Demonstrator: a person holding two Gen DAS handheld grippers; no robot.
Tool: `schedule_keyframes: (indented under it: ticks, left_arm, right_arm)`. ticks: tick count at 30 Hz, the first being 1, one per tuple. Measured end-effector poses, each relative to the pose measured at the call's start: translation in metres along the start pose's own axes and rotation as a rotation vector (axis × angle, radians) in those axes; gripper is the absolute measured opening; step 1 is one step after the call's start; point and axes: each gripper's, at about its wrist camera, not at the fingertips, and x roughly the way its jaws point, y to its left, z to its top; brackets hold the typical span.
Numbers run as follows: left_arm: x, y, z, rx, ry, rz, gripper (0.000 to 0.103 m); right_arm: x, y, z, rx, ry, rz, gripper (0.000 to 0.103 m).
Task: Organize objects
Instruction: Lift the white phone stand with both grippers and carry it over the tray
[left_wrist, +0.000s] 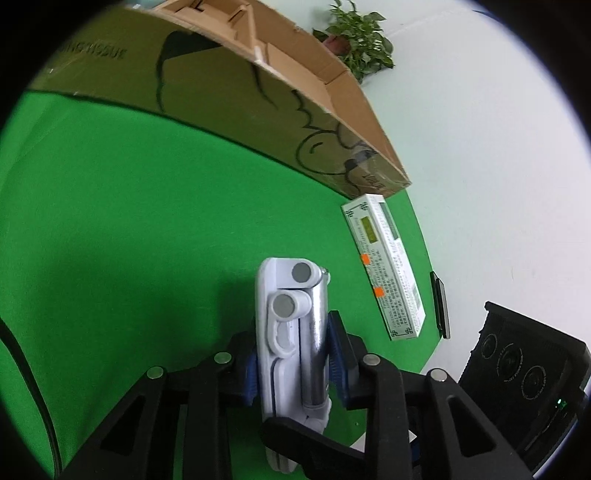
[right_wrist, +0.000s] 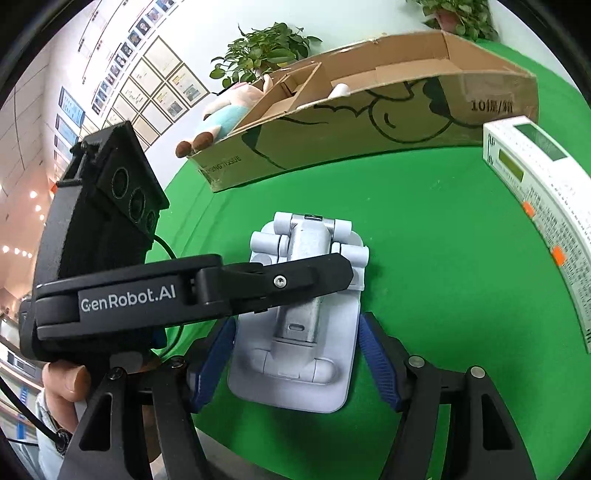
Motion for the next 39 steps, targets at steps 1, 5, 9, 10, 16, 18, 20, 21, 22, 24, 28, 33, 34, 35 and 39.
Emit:
schedule_keyframes:
  ticks: [1, 5, 9, 10, 16, 18, 20, 21, 22, 24, 28, 33, 34, 35, 39]
  left_arm:
    - [-0.001, -0.003, 0.0, 0.008, -0.002, 0.002, 0.029]
    - [-0.01, -0.012, 0.002, 0.035, -0.026, -0.03, 0.027]
    - [-0.02, -0.028, 0.008, 0.09, -0.057, -0.032, 0.026]
    - [-0.023, -0.031, 0.01, 0.098, -0.061, -0.038, 0.026]
    - [-0.036, -0.055, 0.026, 0.176, -0.094, -0.046, 0.027]
    - [-0.042, -0.064, 0.033, 0.204, -0.106, -0.051, 0.026]
    - [-0.046, -0.07, 0.039, 0.225, -0.115, -0.052, 0.027]
    - [-0.048, -0.075, 0.044, 0.24, -0.121, -0.054, 0.026]
    - [-0.05, -0.08, 0.048, 0.253, -0.123, -0.056, 0.026]
    - [-0.048, -0.093, 0.056, 0.28, -0.128, -0.06, 0.024]
    - [-0.054, -0.112, 0.071, 0.337, -0.141, -0.05, 0.023]
    - [-0.059, -0.131, 0.097, 0.37, -0.15, -0.061, 0.023]
    - [-0.059, -0.136, 0.103, 0.384, -0.15, -0.058, 0.023]
    - [-0.059, -0.138, 0.109, 0.387, -0.147, -0.058, 0.023]
    - [-0.058, -0.143, 0.133, 0.397, -0.134, -0.053, 0.023]
  right_arm:
    - [-0.001, 0.002, 0.001, -0.011, -0.006, -0.012, 0.065]
    - [-0.009, 0.005, 0.008, -0.02, -0.023, -0.018, 0.064]
    - [-0.021, 0.008, 0.017, -0.036, -0.065, -0.023, 0.063]
    - [-0.024, 0.009, 0.019, -0.042, -0.074, -0.023, 0.063]
    - [-0.045, 0.017, 0.033, -0.09, -0.147, -0.041, 0.063]
    - [-0.051, 0.02, 0.043, -0.105, -0.177, -0.045, 0.063]
    - [-0.06, 0.022, 0.049, -0.119, -0.203, -0.051, 0.063]
    - [-0.064, 0.023, 0.053, -0.127, -0.212, -0.053, 0.063]
    - [-0.067, 0.024, 0.057, -0.135, -0.221, -0.056, 0.063]
    - [-0.073, 0.028, 0.066, -0.163, -0.238, -0.078, 0.063]
    - [-0.08, 0.038, 0.085, -0.215, -0.263, -0.137, 0.061]
    - [-0.094, 0.041, 0.112, -0.235, -0.305, -0.153, 0.061]
    - [-0.097, 0.041, 0.118, -0.235, -0.312, -0.155, 0.061]
    - [-0.098, 0.041, 0.124, -0.236, -0.316, -0.157, 0.061]
    - [-0.099, 0.04, 0.15, -0.236, -0.315, -0.167, 0.061]
